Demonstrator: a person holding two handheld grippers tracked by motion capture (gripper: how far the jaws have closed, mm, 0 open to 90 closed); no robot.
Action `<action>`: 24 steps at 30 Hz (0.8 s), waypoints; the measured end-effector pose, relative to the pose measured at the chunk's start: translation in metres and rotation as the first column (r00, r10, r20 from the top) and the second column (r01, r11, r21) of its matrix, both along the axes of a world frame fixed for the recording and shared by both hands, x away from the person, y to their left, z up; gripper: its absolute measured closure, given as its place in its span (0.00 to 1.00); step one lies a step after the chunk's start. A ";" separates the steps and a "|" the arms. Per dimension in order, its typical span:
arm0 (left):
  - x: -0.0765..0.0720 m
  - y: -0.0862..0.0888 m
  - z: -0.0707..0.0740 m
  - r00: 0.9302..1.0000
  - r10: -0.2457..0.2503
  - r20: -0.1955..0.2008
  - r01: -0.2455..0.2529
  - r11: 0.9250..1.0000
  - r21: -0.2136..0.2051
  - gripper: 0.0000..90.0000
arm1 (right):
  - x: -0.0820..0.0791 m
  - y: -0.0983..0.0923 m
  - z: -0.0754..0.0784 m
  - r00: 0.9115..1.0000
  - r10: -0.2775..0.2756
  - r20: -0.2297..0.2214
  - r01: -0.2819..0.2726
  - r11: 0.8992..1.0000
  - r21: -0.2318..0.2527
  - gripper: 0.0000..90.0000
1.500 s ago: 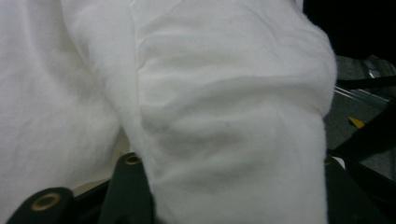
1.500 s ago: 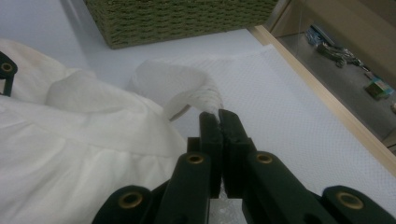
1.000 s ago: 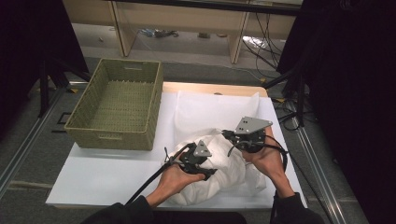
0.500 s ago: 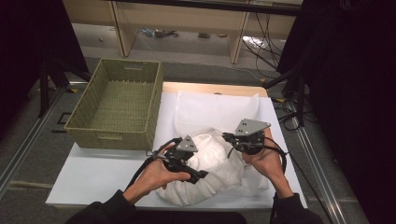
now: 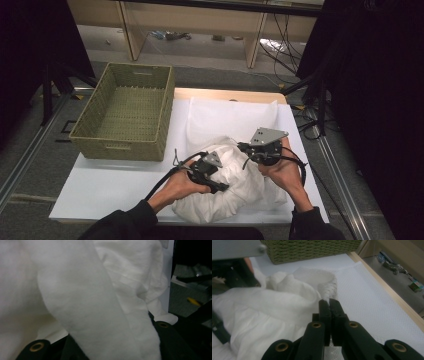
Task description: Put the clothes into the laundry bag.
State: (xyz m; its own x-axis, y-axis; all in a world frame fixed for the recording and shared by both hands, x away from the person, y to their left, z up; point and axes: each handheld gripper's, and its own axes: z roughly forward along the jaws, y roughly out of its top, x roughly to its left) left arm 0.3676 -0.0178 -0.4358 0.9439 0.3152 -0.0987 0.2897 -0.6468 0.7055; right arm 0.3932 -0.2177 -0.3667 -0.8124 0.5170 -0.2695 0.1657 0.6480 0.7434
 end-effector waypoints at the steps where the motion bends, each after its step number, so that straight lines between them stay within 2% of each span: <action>1: -0.002 -0.005 0.002 0.999 -0.019 0.025 0.019 1.000 0.024 0.72 | 0.000 0.000 -0.001 1.000 0.002 -0.005 -0.002 1.000 0.002 1.00; 4: -0.003 -0.012 -0.001 1.000 -0.006 0.017 0.006 1.000 0.011 0.72 | 0.000 0.003 -0.001 1.000 0.011 -0.018 -0.011 1.000 0.008 1.00; 5: 0.001 -0.012 -0.006 0.999 0.029 0.022 -0.029 0.999 0.017 0.72 | -0.001 0.004 -0.001 1.000 0.018 -0.017 -0.018 1.000 0.008 1.00; 6: 0.003 -0.011 -0.009 0.998 0.065 0.020 -0.065 0.998 0.005 0.72 | -0.002 0.005 0.000 1.000 0.020 -0.017 -0.020 1.000 0.008 1.00; 7: 0.003 -0.011 -0.009 0.998 0.065 0.020 -0.065 0.998 0.005 0.71 | -0.003 0.005 0.001 0.999 0.033 -0.014 -0.033 0.999 0.008 1.00; 8: 0.008 -0.006 -0.013 0.991 0.135 -0.004 -0.135 0.990 -0.028 0.68 | -0.004 0.004 0.002 0.999 0.033 -0.011 -0.032 0.999 0.010 1.00; 9: 0.009 -0.005 -0.013 0.988 0.155 0.002 -0.154 0.987 -0.034 0.67 | -0.004 0.004 0.002 0.999 0.029 -0.018 -0.029 0.999 0.013 1.00; 10: 0.009 -0.005 -0.013 0.988 0.155 0.002 -0.154 0.987 -0.034 0.66 | -0.004 0.004 0.002 0.999 0.029 -0.018 -0.029 0.999 0.013 1.00; 11: 0.007 -0.005 -0.010 0.984 0.173 0.032 -0.172 0.985 -0.033 0.64 | -0.004 0.003 0.002 0.999 0.031 -0.015 -0.031 0.999 0.009 1.00; 12: 0.005 -0.006 -0.009 0.982 0.183 0.034 -0.182 0.982 -0.047 0.62 | -0.004 0.003 0.002 0.999 0.032 -0.017 -0.031 0.999 0.011 1.00; 13: 0.004 -0.004 -0.007 0.986 0.164 0.032 -0.163 0.986 -0.041 0.57 | -0.005 0.003 0.002 0.999 0.029 -0.024 -0.029 1.000 0.009 1.00; 15: 0.003 0.003 0.001 0.987 0.163 -0.008 -0.163 0.984 -0.076 0.41 | -0.005 0.002 0.001 0.999 0.022 -0.028 -0.021 1.000 0.013 1.00; 16: 0.002 0.010 0.007 0.986 0.168 -0.022 -0.169 0.980 -0.102 0.34 | -0.004 0.001 0.001 0.999 0.028 -0.020 -0.028 1.000 0.012 1.00; 18: 0.001 0.026 0.022 0.984 0.177 -0.027 -0.179 0.972 -0.153 0.23 | -0.005 -0.001 0.001 1.000 0.017 -0.025 -0.016 1.000 0.018 1.00; 19: 0.000 0.033 0.028 0.982 0.184 -0.037 -0.187 0.969 -0.160 0.20 | -0.004 -0.002 0.001 1.000 0.011 -0.026 -0.010 1.000 0.017 1.00; 20: 0.000 0.033 0.028 0.982 0.184 -0.037 -0.187 0.969 -0.160 0.20 | -0.004 -0.002 0.001 1.000 0.019 -0.025 -0.019 1.000 0.016 1.00; 21: -0.001 0.046 0.038 0.980 0.197 -0.033 -0.199 0.974 -0.110 0.21 | -0.003 -0.003 0.001 1.000 0.021 -0.019 -0.020 1.000 0.013 1.00; 22: -0.002 0.051 0.041 0.978 0.210 -0.012 -0.210 0.973 -0.100 0.20 | -0.003 -0.002 0.001 1.000 0.018 -0.026 -0.017 1.000 0.015 1.00; 23: -0.003 0.056 0.043 0.976 0.217 0.001 -0.216 0.971 -0.107 0.20 | -0.003 -0.002 0.001 1.000 0.019 -0.022 -0.019 1.000 0.013 1.00; 24: -0.003 0.060 0.044 0.974 0.225 -0.016 -0.225 0.967 -0.122 0.20 | -0.003 -0.002 0.001 1.000 0.018 -0.025 -0.018 1.000 0.015 1.00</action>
